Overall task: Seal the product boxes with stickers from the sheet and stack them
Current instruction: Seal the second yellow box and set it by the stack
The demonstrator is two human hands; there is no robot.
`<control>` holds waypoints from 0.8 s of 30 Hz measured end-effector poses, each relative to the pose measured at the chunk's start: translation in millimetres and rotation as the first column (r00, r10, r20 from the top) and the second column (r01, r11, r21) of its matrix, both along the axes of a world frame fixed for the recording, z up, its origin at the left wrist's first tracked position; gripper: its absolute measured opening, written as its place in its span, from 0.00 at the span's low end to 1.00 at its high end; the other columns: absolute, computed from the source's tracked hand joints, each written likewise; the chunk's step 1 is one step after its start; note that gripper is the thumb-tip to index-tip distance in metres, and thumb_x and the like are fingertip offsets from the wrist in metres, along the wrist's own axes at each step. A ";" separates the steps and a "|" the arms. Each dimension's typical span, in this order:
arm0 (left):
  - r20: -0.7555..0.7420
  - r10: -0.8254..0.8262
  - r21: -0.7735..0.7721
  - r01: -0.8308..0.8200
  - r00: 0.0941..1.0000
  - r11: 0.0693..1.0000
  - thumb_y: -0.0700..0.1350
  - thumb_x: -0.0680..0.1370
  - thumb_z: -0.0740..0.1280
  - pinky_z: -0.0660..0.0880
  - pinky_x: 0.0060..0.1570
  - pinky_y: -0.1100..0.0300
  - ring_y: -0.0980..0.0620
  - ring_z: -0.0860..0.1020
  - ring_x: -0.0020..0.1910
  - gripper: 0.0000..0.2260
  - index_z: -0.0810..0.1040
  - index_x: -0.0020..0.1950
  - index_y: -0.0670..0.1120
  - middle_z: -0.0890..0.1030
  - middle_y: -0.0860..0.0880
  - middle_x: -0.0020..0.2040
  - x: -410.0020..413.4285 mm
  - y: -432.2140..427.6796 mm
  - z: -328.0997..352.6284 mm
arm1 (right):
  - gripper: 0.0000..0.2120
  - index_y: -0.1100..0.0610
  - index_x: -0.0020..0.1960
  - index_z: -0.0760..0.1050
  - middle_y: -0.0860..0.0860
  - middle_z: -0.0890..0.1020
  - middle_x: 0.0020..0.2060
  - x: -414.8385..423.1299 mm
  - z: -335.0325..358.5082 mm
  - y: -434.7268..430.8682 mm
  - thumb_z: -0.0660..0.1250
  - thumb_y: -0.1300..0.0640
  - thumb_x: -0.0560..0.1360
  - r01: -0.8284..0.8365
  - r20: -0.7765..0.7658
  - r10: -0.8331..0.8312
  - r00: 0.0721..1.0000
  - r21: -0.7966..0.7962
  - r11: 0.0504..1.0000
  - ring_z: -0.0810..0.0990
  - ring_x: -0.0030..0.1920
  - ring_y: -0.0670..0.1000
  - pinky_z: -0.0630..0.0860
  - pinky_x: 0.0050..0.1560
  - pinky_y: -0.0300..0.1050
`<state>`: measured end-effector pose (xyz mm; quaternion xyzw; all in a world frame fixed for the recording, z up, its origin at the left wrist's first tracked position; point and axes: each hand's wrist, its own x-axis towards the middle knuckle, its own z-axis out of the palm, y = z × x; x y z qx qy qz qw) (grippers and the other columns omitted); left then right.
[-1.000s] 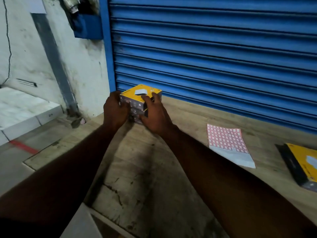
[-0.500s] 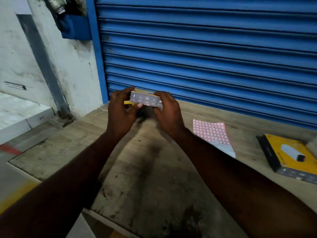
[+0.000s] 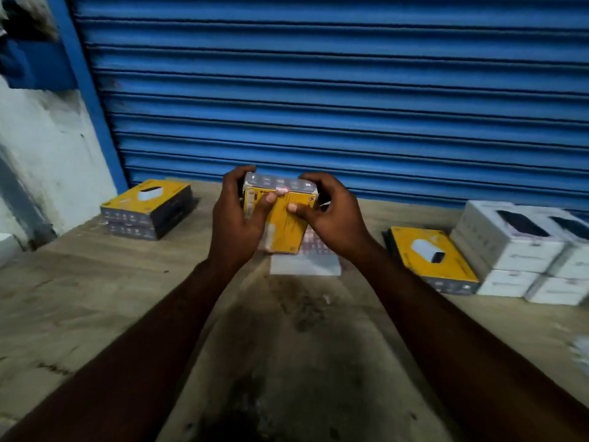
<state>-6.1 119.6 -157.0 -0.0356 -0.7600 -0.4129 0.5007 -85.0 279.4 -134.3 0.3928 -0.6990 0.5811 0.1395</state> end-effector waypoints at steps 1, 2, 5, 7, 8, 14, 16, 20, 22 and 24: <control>-0.014 -0.004 0.011 0.004 1.000 1.000 0.48 0.79 0.69 0.77 0.51 0.63 0.62 0.80 0.52 0.21 0.69 0.69 0.44 0.78 0.55 0.56 -6.0 9.3 -0.5 | 0.22 0.57 0.61 0.76 0.43 0.80 0.50 -3.6 1.0 9.3 0.78 0.60 0.70 0.016 -0.004 -0.016 1.000 -0.003 1.000 0.78 0.46 0.32 0.73 0.43 0.28; -0.020 -0.008 0.024 0.009 1.000 1.000 0.49 0.79 0.68 0.77 0.51 0.64 0.62 0.80 0.51 0.21 0.69 0.69 0.44 0.78 0.55 0.56 -11.0 18.3 -0.9 | 0.22 0.57 0.62 0.76 0.43 0.79 0.51 -6.4 1.8 17.4 0.77 0.60 0.70 0.032 -0.014 -0.032 0.999 0.000 0.999 0.78 0.46 0.32 0.73 0.43 0.27; -0.014 -0.014 0.076 0.015 1.000 0.997 0.49 0.79 0.68 0.77 0.48 0.66 0.63 0.80 0.48 0.20 0.69 0.69 0.45 0.79 0.60 0.53 -24.6 39.5 -2.8 | 0.21 0.55 0.64 0.76 0.46 0.79 0.56 -13.3 0.2 36.1 0.75 0.57 0.73 0.085 -0.073 -0.084 0.994 0.017 0.996 0.78 0.49 0.35 0.74 0.44 0.29; -0.015 -0.020 0.081 0.021 1.000 0.997 0.48 0.79 0.68 0.76 0.47 0.68 0.64 0.81 0.48 0.19 0.70 0.68 0.45 0.79 0.67 0.52 -32.8 50.8 -5.8 | 0.20 0.53 0.65 0.77 0.49 0.79 0.58 -20.6 -1.7 46.6 0.74 0.55 0.73 0.133 -0.142 -0.126 0.982 0.043 0.990 0.78 0.54 0.42 0.76 0.48 0.34; -0.013 -0.026 0.085 0.027 1.000 0.996 0.46 0.79 0.68 0.75 0.47 0.70 0.65 0.80 0.48 0.19 0.70 0.68 0.44 0.78 0.71 0.52 -35.6 54.7 -7.5 | 0.20 0.52 0.64 0.78 0.50 0.78 0.58 -23.9 -1.4 50.6 0.74 0.54 0.73 0.148 -0.167 -0.134 0.977 0.074 0.986 0.77 0.56 0.46 0.76 0.51 0.39; -0.043 -0.060 0.104 0.064 0.997 0.993 0.46 0.78 0.68 0.73 0.48 0.73 0.66 0.80 0.49 0.19 0.70 0.67 0.45 0.77 0.73 0.54 -41.1 58.5 -14.8 | 0.18 0.51 0.59 0.82 0.50 0.80 0.57 -31.6 12.6 59.8 0.77 0.57 0.69 0.158 -0.240 -0.112 0.964 0.182 0.970 0.75 0.59 0.44 0.67 0.56 0.29; -0.060 -0.065 0.097 0.071 0.996 0.993 0.47 0.78 0.68 0.74 0.48 0.72 0.66 0.80 0.50 0.19 0.69 0.67 0.46 0.76 0.73 0.54 -39.2 57.0 -14.6 | 0.18 0.52 0.58 0.83 0.48 0.81 0.57 -29.7 15.5 58.1 0.77 0.58 0.68 0.137 -0.238 -0.093 0.967 0.179 0.974 0.74 0.57 0.40 0.67 0.55 0.27; -0.068 -0.053 0.084 0.058 0.996 0.995 0.47 0.77 0.69 0.73 0.49 0.72 0.66 0.79 0.50 0.19 0.70 0.67 0.46 0.76 0.73 0.53 -36.3 56.4 -14.9 | 0.17 0.52 0.57 0.83 0.48 0.82 0.57 -26.4 12.6 56.2 0.77 0.61 0.68 0.107 -0.235 -0.074 0.969 0.128 0.986 0.75 0.58 0.39 0.72 0.57 0.33; -0.072 -0.047 0.075 0.052 0.996 0.996 0.45 0.77 0.69 0.73 0.49 0.73 0.67 0.79 0.49 0.19 0.70 0.66 0.47 0.77 0.72 0.53 -35.8 56.1 -14.3 | 0.17 0.52 0.55 0.84 0.48 0.82 0.57 -23.9 10.8 55.2 0.77 0.62 0.68 0.101 -0.239 -0.076 0.968 0.094 0.991 0.77 0.58 0.41 0.74 0.57 0.36; -0.077 -0.051 0.071 0.057 0.996 0.996 0.45 0.77 0.69 0.73 0.49 0.73 0.67 0.79 0.49 0.19 0.70 0.66 0.47 0.78 0.66 0.54 -34.3 57.3 -12.9 | 0.17 0.51 0.54 0.84 0.47 0.82 0.57 -22.2 11.5 55.0 0.77 0.63 0.68 0.093 -0.225 -0.073 0.972 0.077 0.993 0.78 0.59 0.41 0.74 0.57 0.36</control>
